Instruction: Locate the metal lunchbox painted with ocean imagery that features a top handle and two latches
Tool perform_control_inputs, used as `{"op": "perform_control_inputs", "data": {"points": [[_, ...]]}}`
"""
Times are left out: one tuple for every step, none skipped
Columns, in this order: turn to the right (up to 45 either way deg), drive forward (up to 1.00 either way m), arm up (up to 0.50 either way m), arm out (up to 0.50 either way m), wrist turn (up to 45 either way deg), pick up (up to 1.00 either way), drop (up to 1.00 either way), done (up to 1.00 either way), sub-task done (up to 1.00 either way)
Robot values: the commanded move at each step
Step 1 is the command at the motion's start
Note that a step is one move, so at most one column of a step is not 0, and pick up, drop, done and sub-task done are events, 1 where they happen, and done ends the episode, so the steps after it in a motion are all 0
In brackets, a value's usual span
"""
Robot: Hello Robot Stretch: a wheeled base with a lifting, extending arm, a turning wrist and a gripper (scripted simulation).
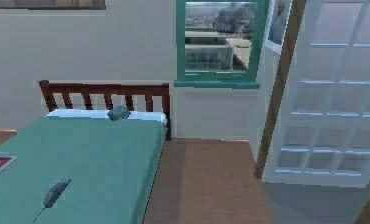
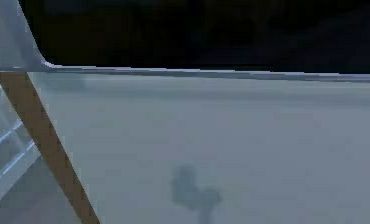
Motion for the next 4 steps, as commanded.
{"op": "perform_control_inputs", "data": {"points": [[0.0,1.0,0.0,0.0,0.0,0.0,0.0,0.0,0.0],[0.0,0.3,0.0,0.0,0.0,0.0,0.0,0.0,0.0],[-45.0,0.0,0.0,0.0,0.0,0.0,0.0,0.0,0.0],[0.0,0.0,0.0,0.0,0.0,0.0,0.0,1.0,0.0]]}}
